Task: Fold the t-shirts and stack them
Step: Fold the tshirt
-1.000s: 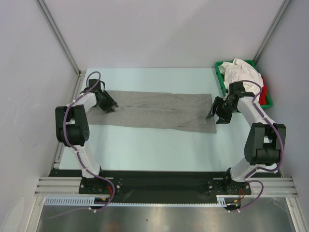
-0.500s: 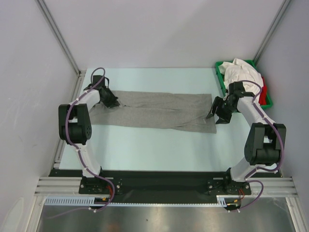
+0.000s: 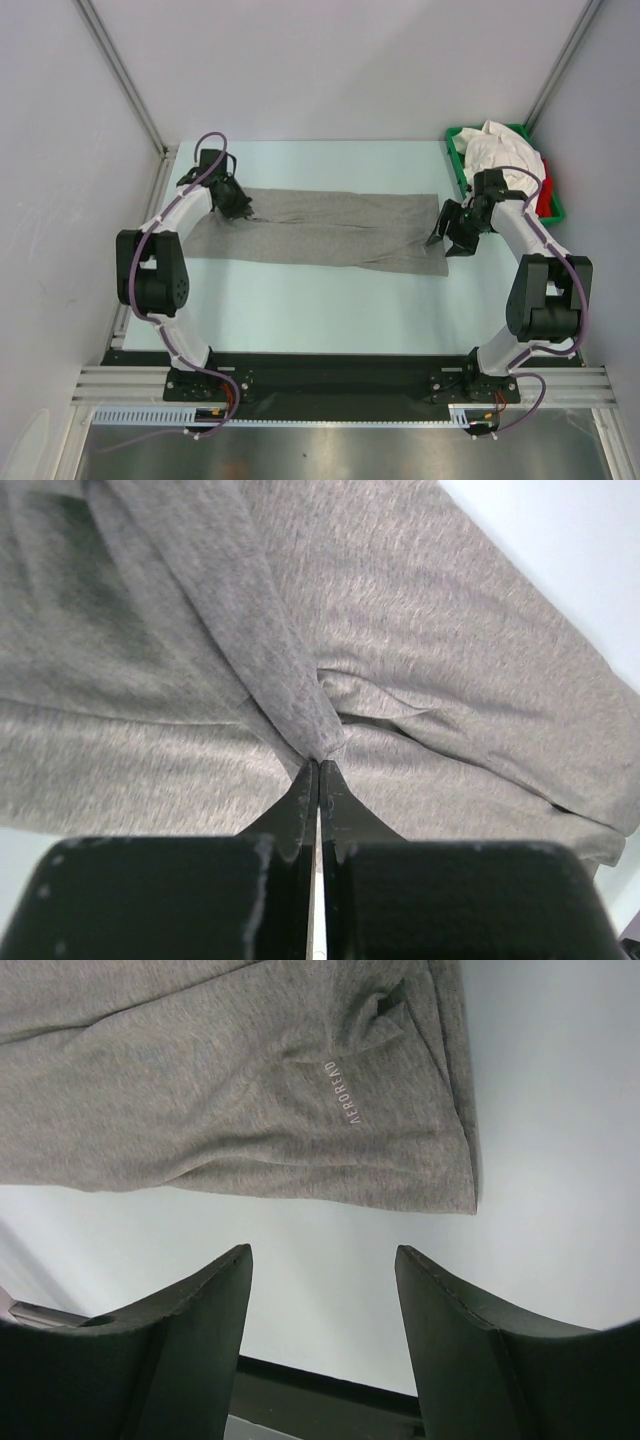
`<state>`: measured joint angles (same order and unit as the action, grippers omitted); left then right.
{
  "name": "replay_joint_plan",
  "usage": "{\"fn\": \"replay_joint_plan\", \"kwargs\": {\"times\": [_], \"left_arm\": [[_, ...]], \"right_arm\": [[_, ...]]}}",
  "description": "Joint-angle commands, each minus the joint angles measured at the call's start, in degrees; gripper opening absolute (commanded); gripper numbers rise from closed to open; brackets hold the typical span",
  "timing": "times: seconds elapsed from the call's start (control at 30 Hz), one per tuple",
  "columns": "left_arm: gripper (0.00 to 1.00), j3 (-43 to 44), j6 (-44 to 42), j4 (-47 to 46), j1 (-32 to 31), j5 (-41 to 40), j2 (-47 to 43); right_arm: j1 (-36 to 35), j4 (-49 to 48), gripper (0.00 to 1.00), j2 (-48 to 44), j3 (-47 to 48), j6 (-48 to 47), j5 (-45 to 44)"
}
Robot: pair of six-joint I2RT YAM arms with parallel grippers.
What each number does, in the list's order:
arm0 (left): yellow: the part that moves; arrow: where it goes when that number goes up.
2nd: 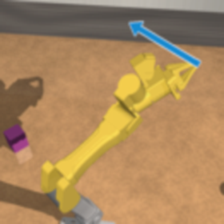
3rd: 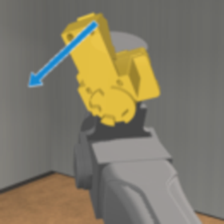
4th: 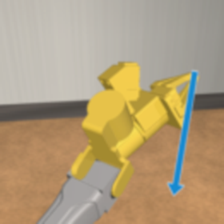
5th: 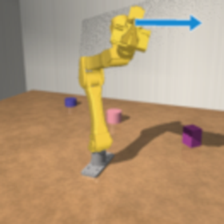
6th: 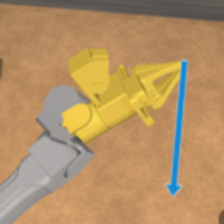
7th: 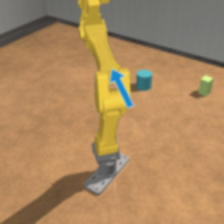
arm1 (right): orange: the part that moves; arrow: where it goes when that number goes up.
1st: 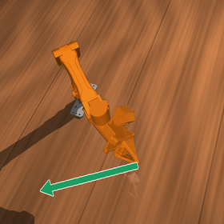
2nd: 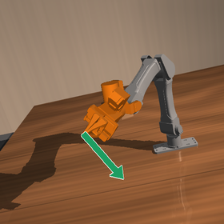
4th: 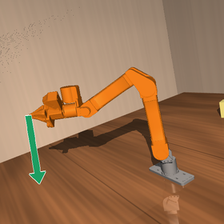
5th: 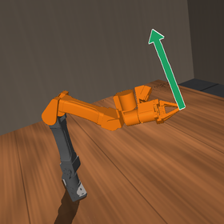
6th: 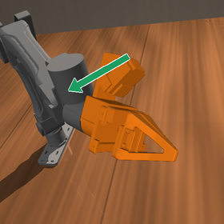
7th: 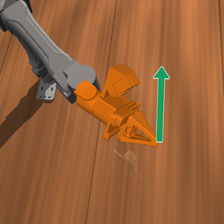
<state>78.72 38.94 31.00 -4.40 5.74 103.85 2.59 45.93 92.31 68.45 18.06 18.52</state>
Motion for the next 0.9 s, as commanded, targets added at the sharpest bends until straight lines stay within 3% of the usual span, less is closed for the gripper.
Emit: {"fn": "replay_joint_plan", "kwargs": {"times": [0.0,0.27,0.4,0.5,0.63,0.7,0.77,0.87], "left_arm": [[0.0,-1.5,-0.8,1.5,-0.4,-2.2,-3.7],[0.02,-0.2,-3.4,1.7,-1.0,2.5,-1.4],[0.04,0.6,-6.2,1.6,-2.4,4.5,-0.9],[0.17,0.7,-9.2,2.4,-2.9,4.4,-1.9],[0.58,-0.3,-14.0,2.4,-2.2,0.7,-6.4],[0.64,-1.1,-16.5,0.7,0.2,2.3,-7.0],[0.64,-1.4,-17.6,-2.6,3.8,6.1,-5.7],[0.56,0.9,-19.6,-5.0,8.4,8.9,-1.4]], "right_arm": [[-0.2,-0.7,0.65,-1.1,0.0,-1.1,1.2],[-1.6,-1.9,0.66,1.2,1.9,-0.2,2.1],[-4.8,-5.5,0.65,2.1,5.3,4.5,2.1],[-6.5,-12.0,0.63,4.4,8.8,7.9,4.8],[-9.6,-28.5,0.62,8.9,9.5,19.3,9.6],[-11.0,-35.1,0.62,11.5,9.1,25.0,12.1],[-14.4,-44.1,0.59,13.3,9.7,31.3,12.4],[-20.3,-51.0,0.56,18.0,14.0,35.5,11.0]]}}
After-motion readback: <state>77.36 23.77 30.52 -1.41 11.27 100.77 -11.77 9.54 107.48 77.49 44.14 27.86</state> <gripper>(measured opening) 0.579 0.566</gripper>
